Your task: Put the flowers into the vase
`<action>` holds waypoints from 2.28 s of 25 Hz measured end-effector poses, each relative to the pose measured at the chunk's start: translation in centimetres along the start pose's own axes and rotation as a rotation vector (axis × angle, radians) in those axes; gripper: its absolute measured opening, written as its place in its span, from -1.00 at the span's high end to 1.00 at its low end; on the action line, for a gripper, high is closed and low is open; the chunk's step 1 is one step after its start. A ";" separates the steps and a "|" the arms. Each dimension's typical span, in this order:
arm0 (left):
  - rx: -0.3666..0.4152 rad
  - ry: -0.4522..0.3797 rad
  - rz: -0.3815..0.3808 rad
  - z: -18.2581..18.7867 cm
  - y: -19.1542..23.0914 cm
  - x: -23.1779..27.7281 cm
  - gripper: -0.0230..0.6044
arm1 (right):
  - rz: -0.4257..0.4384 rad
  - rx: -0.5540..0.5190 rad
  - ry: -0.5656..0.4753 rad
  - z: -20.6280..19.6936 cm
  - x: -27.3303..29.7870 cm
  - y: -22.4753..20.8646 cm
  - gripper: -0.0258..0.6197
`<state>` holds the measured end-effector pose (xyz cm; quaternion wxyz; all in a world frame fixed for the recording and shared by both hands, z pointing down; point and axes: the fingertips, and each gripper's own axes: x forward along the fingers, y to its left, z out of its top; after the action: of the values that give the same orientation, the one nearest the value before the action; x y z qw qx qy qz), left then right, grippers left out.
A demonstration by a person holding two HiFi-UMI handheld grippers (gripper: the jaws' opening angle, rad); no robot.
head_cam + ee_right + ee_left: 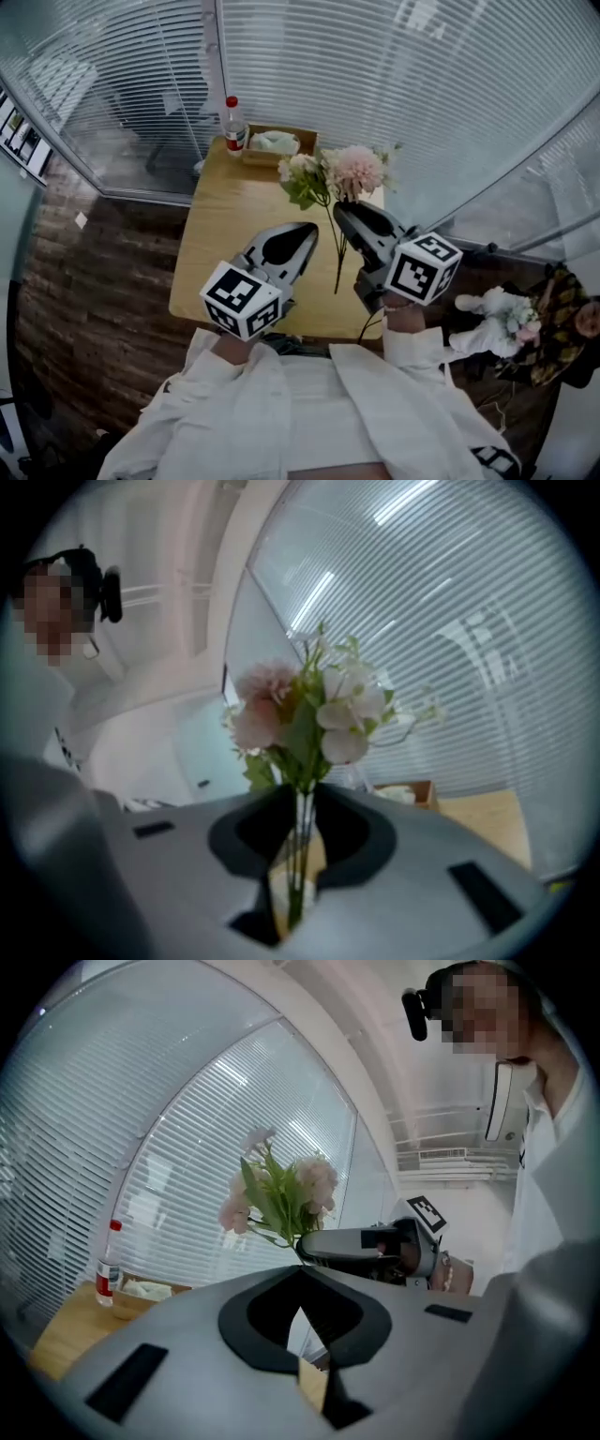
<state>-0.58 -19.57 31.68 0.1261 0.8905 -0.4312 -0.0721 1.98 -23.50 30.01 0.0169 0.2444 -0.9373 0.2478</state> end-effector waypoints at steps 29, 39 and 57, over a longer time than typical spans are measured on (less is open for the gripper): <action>0.095 -0.170 0.248 5.9 6.7 -7.2 0.90 | 0.353 -0.254 -0.210 4.8 7.1 11.0 0.70; 0.076 -0.148 0.249 5.9 7.3 -6.4 0.90 | 0.366 -0.282 -0.225 4.6 7.3 10.5 0.70; 0.024 -0.107 0.244 4.5 8.9 -6.4 0.90 | 0.351 -0.250 -0.218 2.4 8.7 8.5 0.70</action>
<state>-12.24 -20.55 30.07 0.0999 0.8278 -0.5432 -0.0985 -9.43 -22.09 25.36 -0.0976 0.0991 -0.9851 0.1012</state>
